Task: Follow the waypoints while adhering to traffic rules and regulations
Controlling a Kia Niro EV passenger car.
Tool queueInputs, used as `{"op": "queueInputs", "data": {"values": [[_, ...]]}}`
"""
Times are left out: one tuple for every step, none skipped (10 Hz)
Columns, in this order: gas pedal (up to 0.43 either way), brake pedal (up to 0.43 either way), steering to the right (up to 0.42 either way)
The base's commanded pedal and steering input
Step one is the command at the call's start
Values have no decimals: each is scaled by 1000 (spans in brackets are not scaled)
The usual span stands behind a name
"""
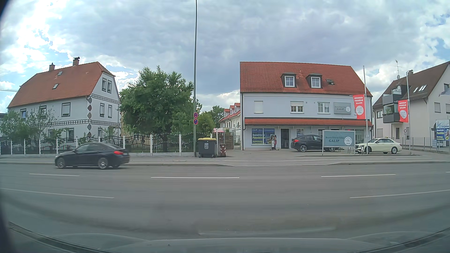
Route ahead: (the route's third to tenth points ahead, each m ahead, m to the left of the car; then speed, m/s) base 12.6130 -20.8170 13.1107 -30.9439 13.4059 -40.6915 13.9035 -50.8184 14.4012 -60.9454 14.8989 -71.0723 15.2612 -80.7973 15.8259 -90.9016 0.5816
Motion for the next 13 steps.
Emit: {"op": "queueInputs", "data": {"values": [[0,207,-5],[0,213,-5],[0,207,-5],[0,165,-5],[0,134,-5],[0,134,-5],[0,152,-5],[0,189,-5],[0,226,-5],[0,250,-5],[0,250,-5],[0,250,-5],[0,274,-5]]}}
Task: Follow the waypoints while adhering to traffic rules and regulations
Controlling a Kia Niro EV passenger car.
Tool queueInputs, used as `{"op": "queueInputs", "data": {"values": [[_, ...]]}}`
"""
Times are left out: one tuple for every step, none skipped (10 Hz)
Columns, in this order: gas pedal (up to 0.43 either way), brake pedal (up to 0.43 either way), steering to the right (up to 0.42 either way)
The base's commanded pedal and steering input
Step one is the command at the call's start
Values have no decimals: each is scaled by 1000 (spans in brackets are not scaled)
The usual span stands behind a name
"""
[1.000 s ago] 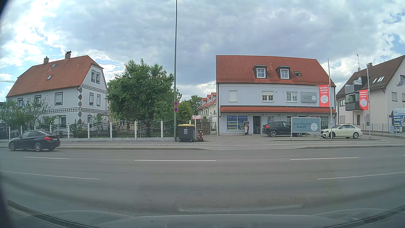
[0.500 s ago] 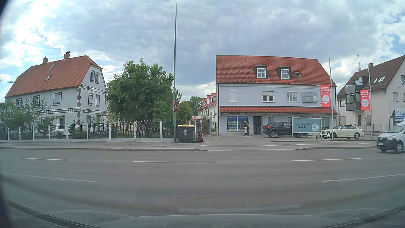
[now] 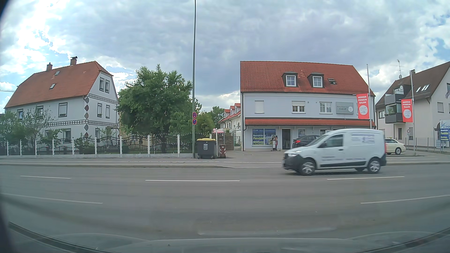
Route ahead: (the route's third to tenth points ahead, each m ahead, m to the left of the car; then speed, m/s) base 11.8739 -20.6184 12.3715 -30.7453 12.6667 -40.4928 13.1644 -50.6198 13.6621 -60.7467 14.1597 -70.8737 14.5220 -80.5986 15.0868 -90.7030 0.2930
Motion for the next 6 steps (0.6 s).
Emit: {"op": "queueInputs", "data": {"values": [[0,317,-5],[0,323,-5],[0,323,-5],[0,323,-5],[0,323,-5],[0,323,-5]]}}
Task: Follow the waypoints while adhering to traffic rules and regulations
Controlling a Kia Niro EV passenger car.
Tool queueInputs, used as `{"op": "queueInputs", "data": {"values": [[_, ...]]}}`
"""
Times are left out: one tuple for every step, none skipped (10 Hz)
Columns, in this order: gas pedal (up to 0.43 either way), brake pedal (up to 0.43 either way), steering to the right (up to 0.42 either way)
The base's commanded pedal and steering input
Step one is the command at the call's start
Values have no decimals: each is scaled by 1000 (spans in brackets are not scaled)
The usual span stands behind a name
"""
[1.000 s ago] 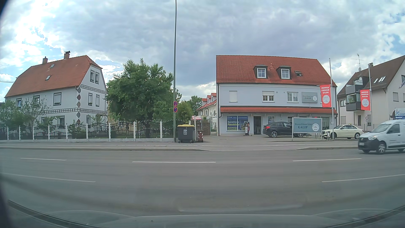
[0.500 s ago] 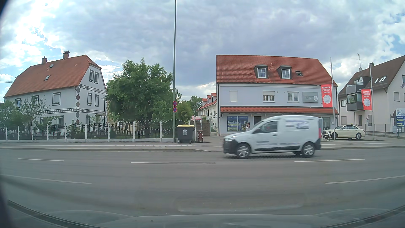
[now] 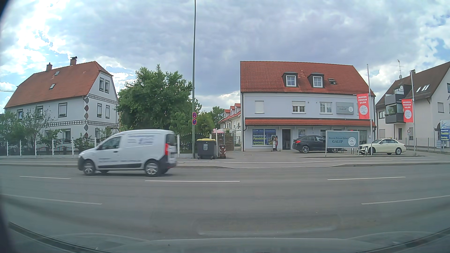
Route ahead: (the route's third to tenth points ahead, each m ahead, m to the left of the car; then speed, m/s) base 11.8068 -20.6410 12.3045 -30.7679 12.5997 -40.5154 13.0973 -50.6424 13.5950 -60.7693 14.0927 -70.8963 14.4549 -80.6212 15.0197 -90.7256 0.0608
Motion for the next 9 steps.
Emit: {"op": "queueInputs", "data": {"values": [[0,354,-5],[0,427,-5],[0,543,-5],[0,604,-5],[0,628,-5],[0,640,-5],[0,634,-5],[0,622,-5],[0,561,-5]]}}
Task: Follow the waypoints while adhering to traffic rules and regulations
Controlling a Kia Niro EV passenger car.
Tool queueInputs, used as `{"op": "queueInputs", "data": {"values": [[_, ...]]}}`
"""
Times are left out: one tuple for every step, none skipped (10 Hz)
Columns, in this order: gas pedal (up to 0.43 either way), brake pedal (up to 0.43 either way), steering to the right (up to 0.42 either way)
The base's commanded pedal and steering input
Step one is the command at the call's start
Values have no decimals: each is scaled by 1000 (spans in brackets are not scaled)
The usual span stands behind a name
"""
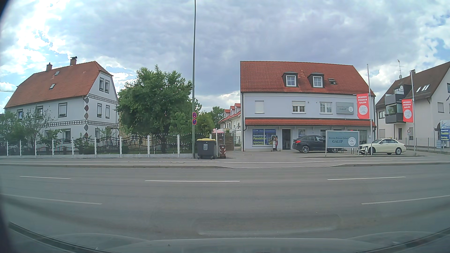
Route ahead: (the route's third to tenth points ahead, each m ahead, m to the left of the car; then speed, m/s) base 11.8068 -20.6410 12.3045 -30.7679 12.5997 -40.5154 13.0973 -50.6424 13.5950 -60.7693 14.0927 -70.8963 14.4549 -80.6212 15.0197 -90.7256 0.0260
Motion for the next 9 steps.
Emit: {"op": "queueInputs", "data": {"values": [[0,500,-5],[0,463,-5],[0,366,-5],[0,274,-5],[0,213,-5],[0,134,-5],[0,18,-5],[0,18,-5],[0,18,-2]]}}
